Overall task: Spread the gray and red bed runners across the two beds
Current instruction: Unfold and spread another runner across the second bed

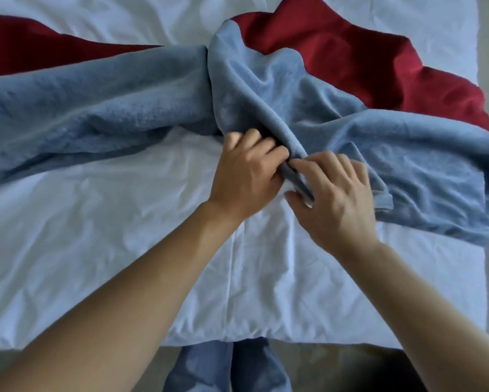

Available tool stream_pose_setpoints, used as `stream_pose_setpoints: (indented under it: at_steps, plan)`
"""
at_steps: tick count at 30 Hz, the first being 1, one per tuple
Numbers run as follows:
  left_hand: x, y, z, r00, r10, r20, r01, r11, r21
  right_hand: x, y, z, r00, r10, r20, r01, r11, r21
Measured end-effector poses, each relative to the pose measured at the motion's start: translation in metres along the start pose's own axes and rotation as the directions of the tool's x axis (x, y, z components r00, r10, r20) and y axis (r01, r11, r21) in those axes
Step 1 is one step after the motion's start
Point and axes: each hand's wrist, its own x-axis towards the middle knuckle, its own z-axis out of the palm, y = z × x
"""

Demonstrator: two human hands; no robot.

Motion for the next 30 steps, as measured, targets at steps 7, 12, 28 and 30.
stream_pose_setpoints:
  at_steps: [7, 12, 28, 30]
  plan:
    - [-0.017, -0.011, -0.019, 0.996, -0.03, -0.088, 0.041, 0.99, 0.132, 0.007, 0.029, -0.003, 0.99, 0.027, -0.14, -0.032, 0.999, -0.038]
    - [-0.02, -0.021, -0.03, 0.97, -0.196, -0.145, 0.221, 0.958, 0.185, -0.028, 0.063, -0.014, 0.98, 0.196, -0.022, -0.197, 0.975, -0.099]
    - [-0.101, -0.067, -0.045, 0.978, -0.206, 0.028, 0.199, 0.968, 0.152, -0.045, -0.039, 0.039, 0.983, -0.067, 0.171, 0.052, 0.994, 0.091]
    - [-0.098, -0.067, -0.042, 0.981, -0.189, 0.051, 0.182, 0.976, 0.123, -0.061, -0.049, 0.045, 0.973, -0.053, 0.223, 0.041, 0.998, 0.057]
